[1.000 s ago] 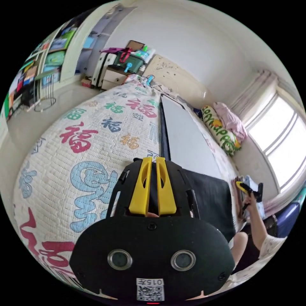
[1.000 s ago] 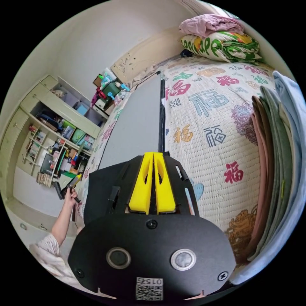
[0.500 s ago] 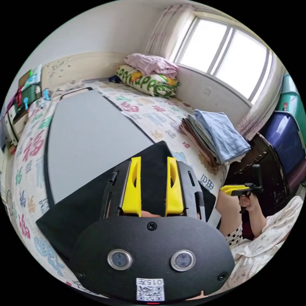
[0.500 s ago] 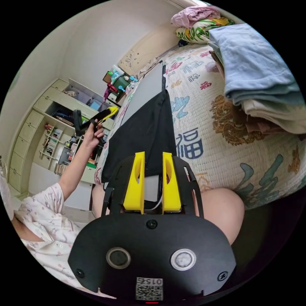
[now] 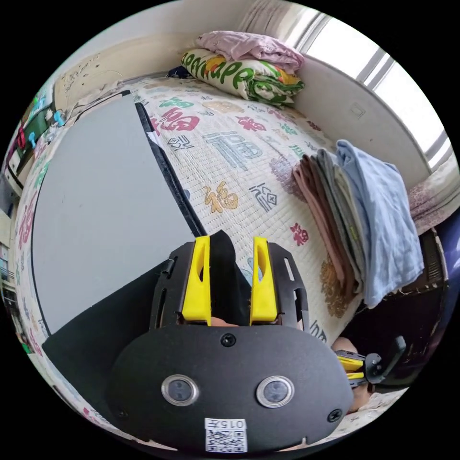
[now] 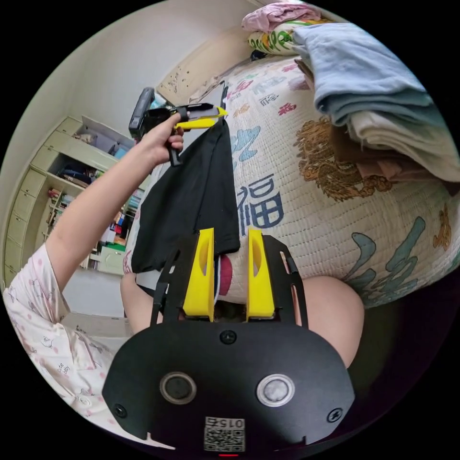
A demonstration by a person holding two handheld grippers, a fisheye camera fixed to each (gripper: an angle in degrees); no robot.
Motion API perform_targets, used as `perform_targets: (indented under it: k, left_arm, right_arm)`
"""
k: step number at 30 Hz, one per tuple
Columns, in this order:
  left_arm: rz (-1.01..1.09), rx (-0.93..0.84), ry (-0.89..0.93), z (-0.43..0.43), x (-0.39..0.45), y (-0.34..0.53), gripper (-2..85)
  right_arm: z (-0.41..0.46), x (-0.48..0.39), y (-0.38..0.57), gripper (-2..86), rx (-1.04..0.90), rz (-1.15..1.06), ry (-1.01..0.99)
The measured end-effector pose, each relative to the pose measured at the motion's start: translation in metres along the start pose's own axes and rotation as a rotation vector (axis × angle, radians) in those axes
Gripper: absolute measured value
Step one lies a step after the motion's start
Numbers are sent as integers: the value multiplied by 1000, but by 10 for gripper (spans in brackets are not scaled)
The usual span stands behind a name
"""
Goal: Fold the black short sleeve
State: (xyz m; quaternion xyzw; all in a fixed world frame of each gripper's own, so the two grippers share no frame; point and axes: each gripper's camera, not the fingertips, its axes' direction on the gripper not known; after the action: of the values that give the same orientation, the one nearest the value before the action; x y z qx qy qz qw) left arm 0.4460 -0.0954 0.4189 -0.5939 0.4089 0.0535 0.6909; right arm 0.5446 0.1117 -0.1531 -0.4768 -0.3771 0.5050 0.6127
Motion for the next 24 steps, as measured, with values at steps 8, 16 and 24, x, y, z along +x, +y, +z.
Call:
perform_targets:
  k: [8, 16, 24]
  left_arm:
    - [209, -55, -297, -10, 51, -21, 86]
    - [211, -31, -247, -31, 37, -2, 15]
    - [228, 169, -105, -93, 26, 38, 2]
  right_arm:
    - [43, 21, 24, 82, -32, -64, 110]
    - [65, 60, 57, 20, -9, -79, 106]
    - [42, 99, 116, 7, 190, -64, 216]
